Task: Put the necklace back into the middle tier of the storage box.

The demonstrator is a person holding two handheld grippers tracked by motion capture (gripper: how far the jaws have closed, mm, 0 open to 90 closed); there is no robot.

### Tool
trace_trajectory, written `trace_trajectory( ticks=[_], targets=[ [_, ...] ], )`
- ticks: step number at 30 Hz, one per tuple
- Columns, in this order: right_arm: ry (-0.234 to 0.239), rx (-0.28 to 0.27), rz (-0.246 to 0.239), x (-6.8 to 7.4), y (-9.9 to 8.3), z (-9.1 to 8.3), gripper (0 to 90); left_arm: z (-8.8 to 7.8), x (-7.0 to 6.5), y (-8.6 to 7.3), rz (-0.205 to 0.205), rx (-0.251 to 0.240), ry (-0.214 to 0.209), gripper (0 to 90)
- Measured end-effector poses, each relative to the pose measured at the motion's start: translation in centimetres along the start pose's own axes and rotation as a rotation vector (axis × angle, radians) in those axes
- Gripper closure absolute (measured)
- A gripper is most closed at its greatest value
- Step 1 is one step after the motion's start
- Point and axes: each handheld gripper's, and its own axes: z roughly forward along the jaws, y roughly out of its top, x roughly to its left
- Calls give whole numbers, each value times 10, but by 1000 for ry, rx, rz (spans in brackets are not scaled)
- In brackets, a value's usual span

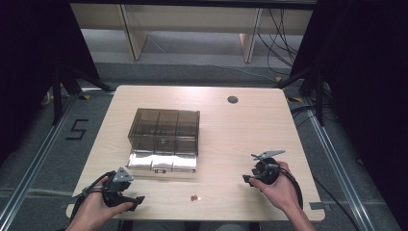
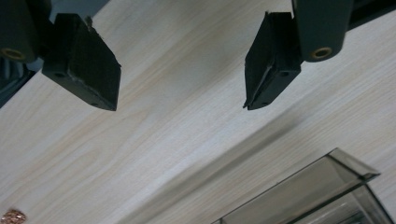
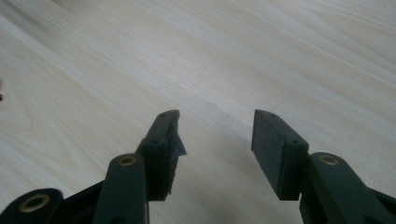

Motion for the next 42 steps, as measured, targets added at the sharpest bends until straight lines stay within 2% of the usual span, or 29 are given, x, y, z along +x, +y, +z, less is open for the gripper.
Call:
trace_trajectory(
  ticks=[2, 3, 4, 5, 7, 9, 12, 13, 15, 16, 23, 25, 26, 27, 28, 29, 30, 36, 38, 40, 42],
  targets=[
    [2, -2, 7, 0, 0, 1, 516, 0, -4, 4, -2, 2, -1, 268],
    [1, -3, 7, 0, 0, 1, 516, -2, -4, 6, 8, 21, -7, 268],
    [2, -3, 7, 0, 0, 1, 516, -1, -6, 9, -3, 15, -14, 268],
    [0, -2, 6, 0, 1, 1, 516, -2, -7, 12, 10, 16, -11, 269],
    [0, -4, 4, 1, 1, 1, 516, -1, -8, 15, 9, 15, -12, 273],
    [-8, 4, 7, 2, 1, 0, 516, -2, -12, 22, 30, 34, -6, 274],
    [-4, 11, -10, 3, 2, 0, 516, 1, -23, 34, 76, 71, -34, 286],
    [-4, 11, -10, 3, 2, 0, 516, 1, -23, 34, 76, 71, -34, 291],
    [-8, 1, 0, 5, 3, 0, 516, 6, -32, 43, 101, 105, -61, 300],
    [-5, 1, -3, 5, 3, 0, 515, 9, -37, 47, 101, 111, -64, 301],
    [-4, -11, 12, 5, 1, 1, 515, 18, -45, 60, 130, 126, -83, 310],
    [-8, 7, 3, 4, 0, -2, 515, 20, -46, 62, 134, 127, -89, 312],
    [-11, 14, 22, 5, -1, -3, 516, 22, -48, 64, 123, 123, -95, 318],
    [-10, 19, 13, 4, -2, -4, 516, 23, -48, 65, 141, 132, -96, 319],
    [-10, 19, 16, 5, -2, -3, 516, 24, -49, 67, 136, 132, -100, 320],
    [-12, 20, 34, 7, -3, -4, 516, 24, -50, 69, 144, 130, -100, 321],
    [-11, 6, 8, 4, -3, -3, 516, 24, -51, 72, 152, 130, -100, 324],
    [-18, 4, 22, 8, -5, -4, 516, 31, -60, 87, 171, 123, -122, 333],
    [-20, -4, 29, 8, -6, -5, 516, 36, -67, 93, 192, 143, -136, 345],
    [-23, -1, 25, 8, -7, -6, 516, 37, -70, 95, 193, 151, -142, 357],
    [-23, 3, 25, 7, -9, -7, 516, 40, -73, 99, 226, 171, -154, 370]
  ],
)
